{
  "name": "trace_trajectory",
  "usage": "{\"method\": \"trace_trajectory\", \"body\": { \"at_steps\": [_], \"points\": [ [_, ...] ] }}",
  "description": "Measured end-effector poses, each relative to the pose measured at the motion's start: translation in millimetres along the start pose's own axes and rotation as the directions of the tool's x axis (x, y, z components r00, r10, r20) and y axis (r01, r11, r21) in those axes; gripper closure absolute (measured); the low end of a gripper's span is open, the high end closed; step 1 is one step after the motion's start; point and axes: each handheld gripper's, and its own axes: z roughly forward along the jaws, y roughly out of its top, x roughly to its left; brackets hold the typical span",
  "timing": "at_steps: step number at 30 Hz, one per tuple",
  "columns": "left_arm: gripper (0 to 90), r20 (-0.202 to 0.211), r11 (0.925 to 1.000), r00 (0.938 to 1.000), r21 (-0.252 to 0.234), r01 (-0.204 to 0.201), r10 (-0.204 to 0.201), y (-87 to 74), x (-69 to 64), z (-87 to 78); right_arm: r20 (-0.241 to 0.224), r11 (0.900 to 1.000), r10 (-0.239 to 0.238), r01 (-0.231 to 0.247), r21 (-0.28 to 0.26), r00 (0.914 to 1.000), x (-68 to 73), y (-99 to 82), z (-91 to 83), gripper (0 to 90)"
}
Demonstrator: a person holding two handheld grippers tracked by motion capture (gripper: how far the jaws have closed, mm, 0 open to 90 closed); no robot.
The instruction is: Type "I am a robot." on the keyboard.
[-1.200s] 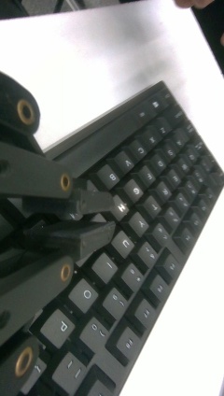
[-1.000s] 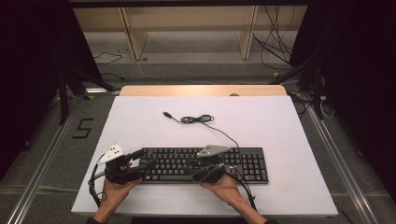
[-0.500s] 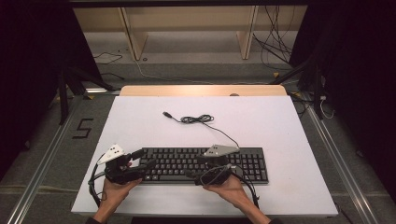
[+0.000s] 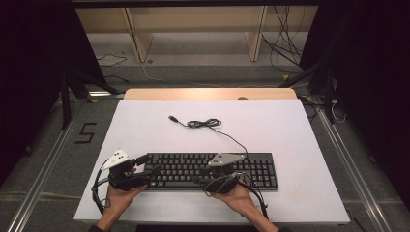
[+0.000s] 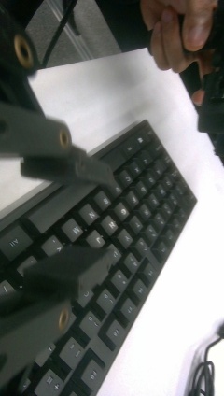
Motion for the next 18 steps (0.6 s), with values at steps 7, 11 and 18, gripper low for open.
{"method": "trace_trajectory", "body": {
  "at_steps": [7, 11, 18],
  "points": [
    [28.0, -0.001, 1.0, 1.0, 0.002, -0.003, 0.003, -0.1, 0.0, 0.1, 0.013, 0.9992, -0.015, 0.015, 0.036, 0.9998, 1.8, -3.0, 6.7, 81.0],
    [28.0, -0.001, 1.0, 1.0, 0.001, 0.0, 0.0, -0.2, -0.1, 0.5, 0.022, 0.998, -0.024, 0.022, 0.059, 0.9995, 1.6, -4.9, 11.7, 86.8],
    [28.0, -0.003, 1.0, 1.0, 0.004, -0.002, 0.002, -0.3, -0.1, 0.7, 0.035, 0.9947, -0.037, 0.033, 0.097, 0.9987, 2.0, -7.7, 18.5, 90.0]
  ]
}}
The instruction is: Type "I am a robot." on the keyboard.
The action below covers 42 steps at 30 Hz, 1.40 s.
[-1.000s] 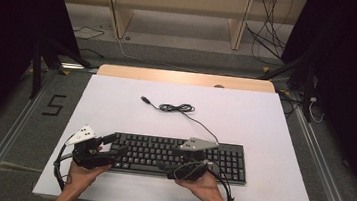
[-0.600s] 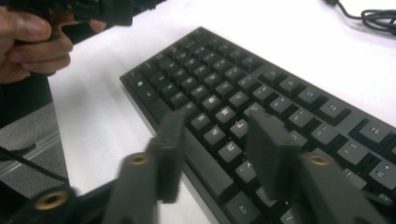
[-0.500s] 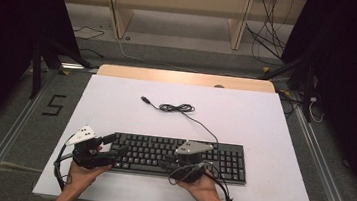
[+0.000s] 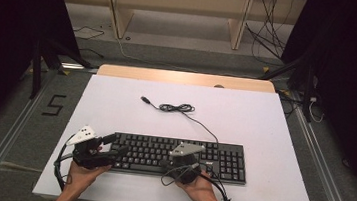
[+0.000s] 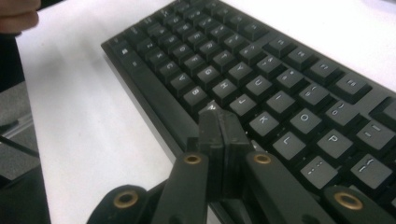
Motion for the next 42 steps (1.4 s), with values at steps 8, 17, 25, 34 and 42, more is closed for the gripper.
{"method": "trace_trajectory", "body": {
  "at_steps": [8, 17, 25, 34, 42],
  "points": [
    [28.0, -0.001, 1.0, 1.0, 0.002, -0.001, 0.001, -0.1, 0.0, 0.2, 0.018, 0.9992, -0.01, 0.009, 0.039, 0.9998, 1.5, -3.0, 8.4, 90.0],
    [28.0, -0.004, 1.0, 1.0, 0.005, -0.003, 0.003, -0.3, 0.3, 0.4, 0.039, 0.9989, -0.023, 0.021, 0.043, 0.999, 5.8, -5.2, 10.9, 90.0],
    [28.1, -0.011, 0.9999, 0.9999, 0.013, 0.004, -0.003, -0.6, 2.4, 1.3, -0.006, 0.9987, 0.036, -0.036, -0.035, 0.9993, -0.9, -0.5, -5.1, 75.9],
    [32.7, -0.043, 0.998, 0.999, 0.063, 0.01, -0.008, -2.4, 4.7, 4.9, -0.009, 0.9907, 0.076, -0.076, -0.112, 0.9971, -9.2, 4.1, -23.8, 52.3],
    [44.6, -0.075, 0.9918, 0.9961, 0.115, 0.055, -0.046, -5.0, 11.2, 7.7, 0.004, 0.9823, 0.065, -0.063, -0.176, 0.9979, -9.8, 6.8, -36.6, 42.8]
  ]
}}
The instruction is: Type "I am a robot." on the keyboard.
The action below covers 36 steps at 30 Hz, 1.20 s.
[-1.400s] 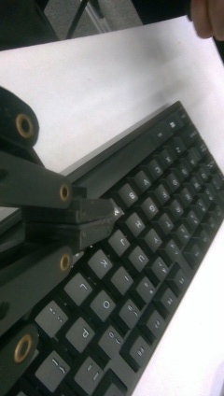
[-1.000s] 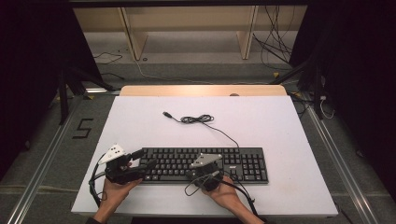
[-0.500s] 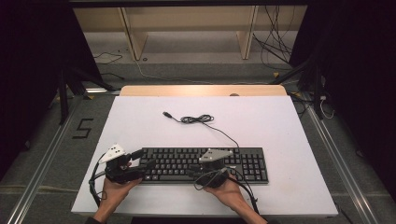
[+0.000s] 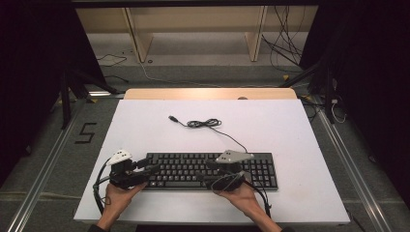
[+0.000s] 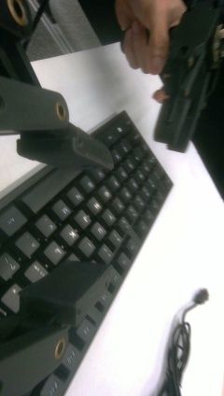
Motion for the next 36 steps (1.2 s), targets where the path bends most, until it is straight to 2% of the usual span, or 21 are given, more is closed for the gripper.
{"method": "trace_trajectory", "body": {
  "at_steps": [2, 9, 13, 23, 36],
  "points": [
    [47.8, -0.013, 0.9997, 0.9999, 0.025, 0.0, 0.001, -0.8, 0.9, 1.6, 0.003, 0.9999, 0.005, -0.005, -0.012, 1.0, -1.5, 1.0, -4.0, 41.5],
    [59.8, -0.021, 0.9982, 0.9998, 0.06, -0.002, 0.003, -2.6, 1.9, 4.5, 0.016, 0.9991, 0.004, -0.003, -0.043, 0.9999, -5.3, 0.1, -16.2, 34.8],
    [65.8, -0.023, 0.9962, 0.9995, 0.085, -0.018, 0.02, -3.3, 1.3, 6.5, 0.025, 0.9985, 0.007, -0.005, -0.055, 0.9997, -6.0, -1.1, -22.1, 33.3],
    [81.1, -0.041, 0.9891, 0.9979, 0.141, -0.043, 0.049, -5.3, 0.0, 15.2, 0.024, 0.9986, -0.003, 0.004, -0.053, 0.9997, -3.1, -4.9, -26.8, 30.5],
    [87.3, -0.05, 0.9835, 0.9963, 0.171, -0.06, 0.069, -6.2, -0.5, 21.2, 0.014, 0.9987, -0.011, 0.011, -0.05, 0.9998, 0.0, -5.9, -27.4, 30.3]
  ]
}}
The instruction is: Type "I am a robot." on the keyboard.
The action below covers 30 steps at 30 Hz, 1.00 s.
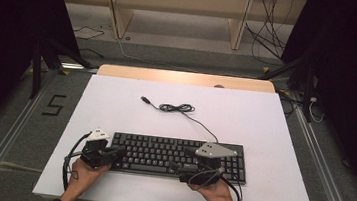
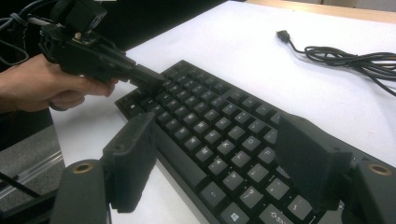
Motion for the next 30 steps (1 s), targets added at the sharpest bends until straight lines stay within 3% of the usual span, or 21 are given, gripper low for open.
{"method": "trace_trajectory", "body": {
  "at_steps": [15, 17, 25, 30],
  "points": [
    [88.7, 0.006, 0.9999, 1.0, 0.013, 0.004, -0.004, -0.2, -0.4, 2.1, -0.002, 1.0, -0.002, 0.002, 0.003, 1.0, 1.0, -0.2, 0.8, 30.4],
    [82.5, 0.017, 1.0, 0.9998, -0.002, 0.007, -0.007, 0.4, -0.1, -0.5, -0.004, 1.0, -0.002, 0.002, 0.004, 1.0, 1.4, -0.2, 1.0, 30.3],
    [74.6, 0.035, 0.9964, 0.999, -0.08, 0.029, -0.026, 2.8, 2.6, -13.0, -0.007, 1.0, -0.001, 0.001, 0.003, 1.0, 2.0, -0.4, 1.7, 30.3],
    [60.5, 0.066, 0.9918, 0.9972, -0.121, 0.042, -0.034, 3.4, 0.6, -17.8, -0.009, 0.9999, -0.007, 0.007, 0.007, 0.9999, 2.6, -1.0, 2.8, 30.2]
  ]
}}
